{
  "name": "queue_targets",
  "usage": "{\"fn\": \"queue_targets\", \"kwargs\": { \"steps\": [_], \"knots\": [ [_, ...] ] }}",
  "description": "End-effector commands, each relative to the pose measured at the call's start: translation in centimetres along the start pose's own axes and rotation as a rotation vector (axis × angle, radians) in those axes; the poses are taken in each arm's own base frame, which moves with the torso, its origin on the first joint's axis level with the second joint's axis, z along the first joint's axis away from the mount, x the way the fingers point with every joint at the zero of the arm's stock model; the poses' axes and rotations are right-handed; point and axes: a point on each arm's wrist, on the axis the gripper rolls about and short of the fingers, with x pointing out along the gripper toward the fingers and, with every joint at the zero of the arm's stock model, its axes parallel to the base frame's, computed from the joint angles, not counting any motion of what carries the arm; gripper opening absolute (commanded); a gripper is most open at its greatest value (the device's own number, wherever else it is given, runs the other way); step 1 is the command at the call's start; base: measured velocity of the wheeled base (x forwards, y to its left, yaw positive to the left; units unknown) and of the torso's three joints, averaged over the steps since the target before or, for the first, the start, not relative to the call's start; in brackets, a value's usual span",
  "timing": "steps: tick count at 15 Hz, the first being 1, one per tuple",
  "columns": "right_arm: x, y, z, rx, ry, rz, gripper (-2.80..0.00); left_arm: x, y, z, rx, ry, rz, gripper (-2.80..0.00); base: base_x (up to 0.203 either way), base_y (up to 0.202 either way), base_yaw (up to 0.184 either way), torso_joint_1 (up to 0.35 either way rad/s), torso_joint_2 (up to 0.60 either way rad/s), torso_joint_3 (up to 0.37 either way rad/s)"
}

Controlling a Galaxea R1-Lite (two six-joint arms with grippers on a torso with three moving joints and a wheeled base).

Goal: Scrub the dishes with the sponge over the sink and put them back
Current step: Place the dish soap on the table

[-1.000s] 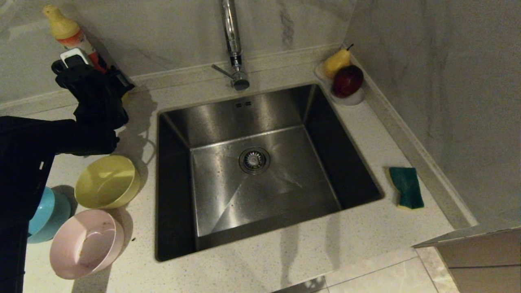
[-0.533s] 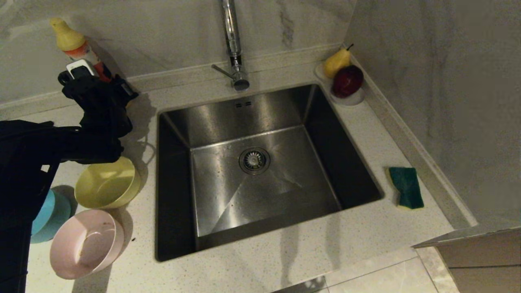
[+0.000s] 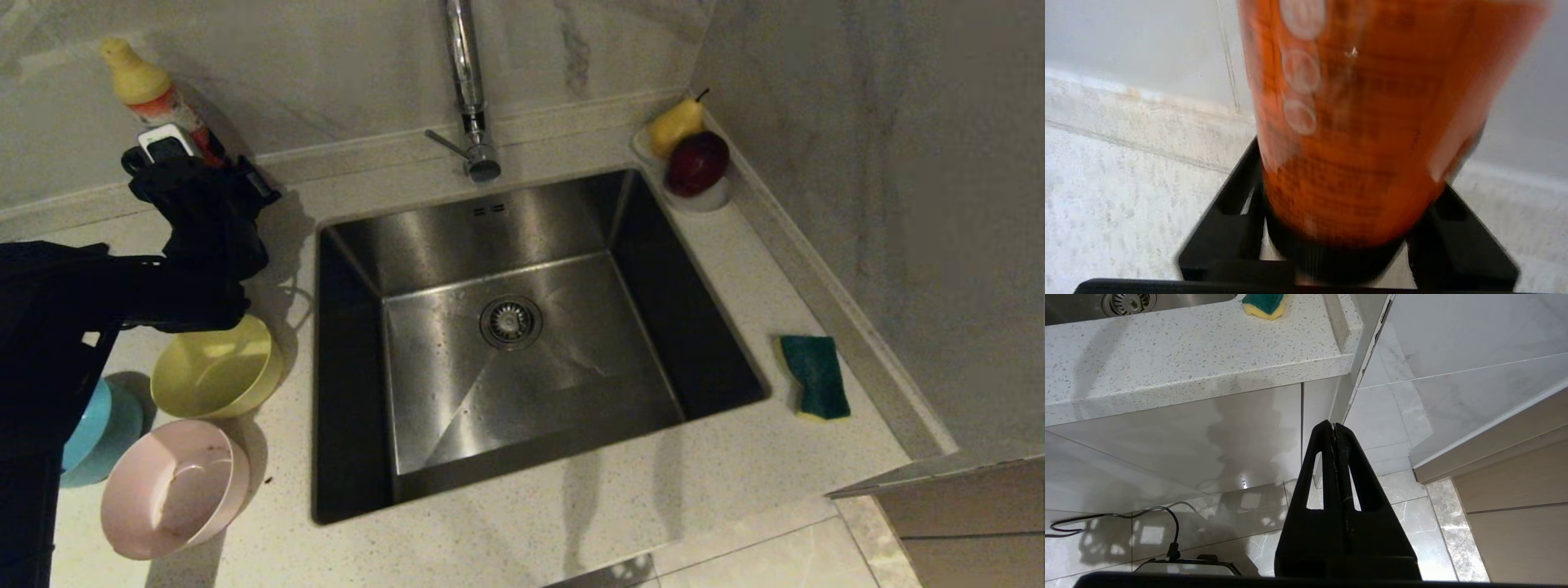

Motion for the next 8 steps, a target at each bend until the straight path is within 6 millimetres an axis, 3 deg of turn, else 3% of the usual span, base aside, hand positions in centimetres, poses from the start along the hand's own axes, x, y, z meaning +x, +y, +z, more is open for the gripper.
{"fn": "queue_targets", "kwargs": {
  "steps": [1, 6, 8],
  "knots": [
    [0.0, 0.0, 0.0, 0.0, 0.0, 0.003, -2.8, 0.0, 0.0, 0.6, -0.013, -0.016, 0.002, 0.0, 0.0, 0.0, 0.0, 0.0, 0.0, 0.0],
    [0.0, 0.0, 0.0, 0.0, 0.0, 0.001, -2.8, -0.2, -0.1, 2.3, -0.02, -0.039, -0.001, 0.0, 0.0, 0.0, 0.0, 0.0, 0.0, 0.0],
    [0.0, 0.0, 0.0, 0.0, 0.0, 0.0, -2.8, -0.4, -0.3, 4.4, -0.03, -0.065, -0.005, 0.0, 0.0, 0.0, 0.0, 0.0, 0.0, 0.0]
  ]
}}
